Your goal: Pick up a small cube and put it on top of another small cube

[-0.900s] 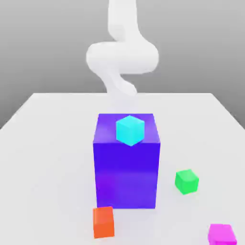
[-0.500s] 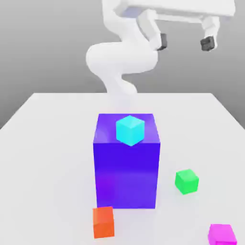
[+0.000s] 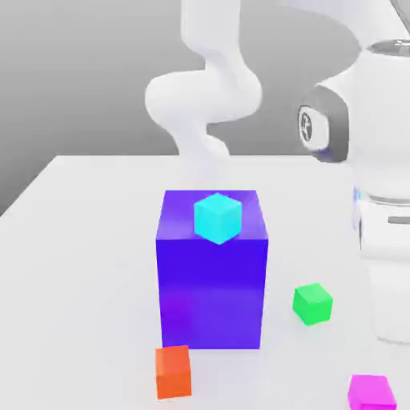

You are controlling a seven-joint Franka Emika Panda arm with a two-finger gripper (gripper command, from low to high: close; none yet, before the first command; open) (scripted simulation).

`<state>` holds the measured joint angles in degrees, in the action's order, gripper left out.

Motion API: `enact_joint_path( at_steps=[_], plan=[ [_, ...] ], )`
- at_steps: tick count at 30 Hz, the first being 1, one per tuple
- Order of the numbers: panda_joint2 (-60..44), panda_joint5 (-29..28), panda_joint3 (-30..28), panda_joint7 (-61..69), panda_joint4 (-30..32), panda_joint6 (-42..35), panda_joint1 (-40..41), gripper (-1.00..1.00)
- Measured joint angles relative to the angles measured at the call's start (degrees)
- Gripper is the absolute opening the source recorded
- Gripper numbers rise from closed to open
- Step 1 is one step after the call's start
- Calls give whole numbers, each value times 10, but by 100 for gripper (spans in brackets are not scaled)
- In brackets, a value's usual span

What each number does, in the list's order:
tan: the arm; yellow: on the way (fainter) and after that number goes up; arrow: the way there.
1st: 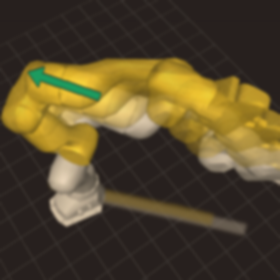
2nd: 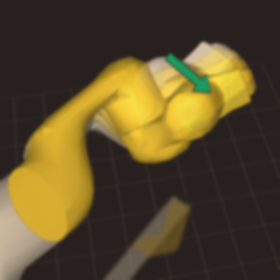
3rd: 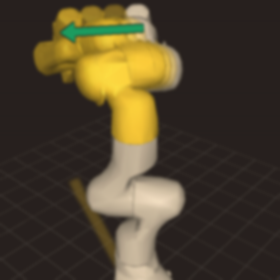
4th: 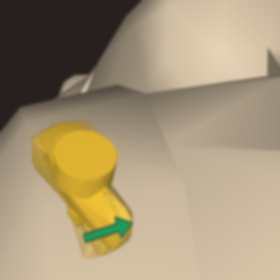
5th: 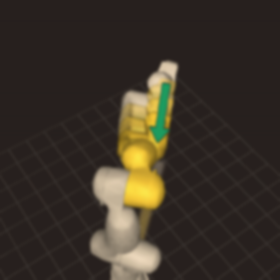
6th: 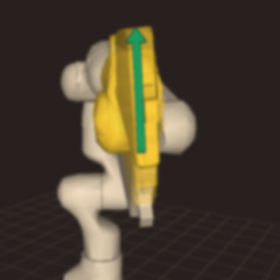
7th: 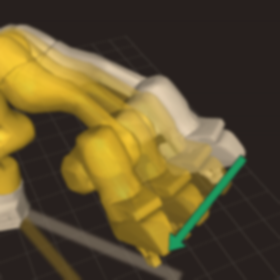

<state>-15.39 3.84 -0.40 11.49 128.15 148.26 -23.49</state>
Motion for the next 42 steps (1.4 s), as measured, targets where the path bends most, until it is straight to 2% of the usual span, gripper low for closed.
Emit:
enact_joint_path(
  at_steps=[3, 7, 8, 14, 19, 30, 36, 38, 42],
  plan=[
    [-59, -31, 6, 31, -4, 20, -12, 0],
    [-142, -42, 7, 38, -20, 76, -16, 0],
    [-157, -42, 7, 38, -23, 88, -16, -100],
    [-164, -42, 7, 38, -24, 92, -16, -100],
    [-87, -41, 8, 40, -6, 33, -16, -100],
    [118, 16, 78, 265, 208, 37, -5, -100],
    [234, 7, 85, 367, 332, 49, -27, -100],
    [238, -5, 87, 379, 355, 69, -29, -100],
    [169, -34, 89, 366, 358, 142, -21, -100]
  ],
)
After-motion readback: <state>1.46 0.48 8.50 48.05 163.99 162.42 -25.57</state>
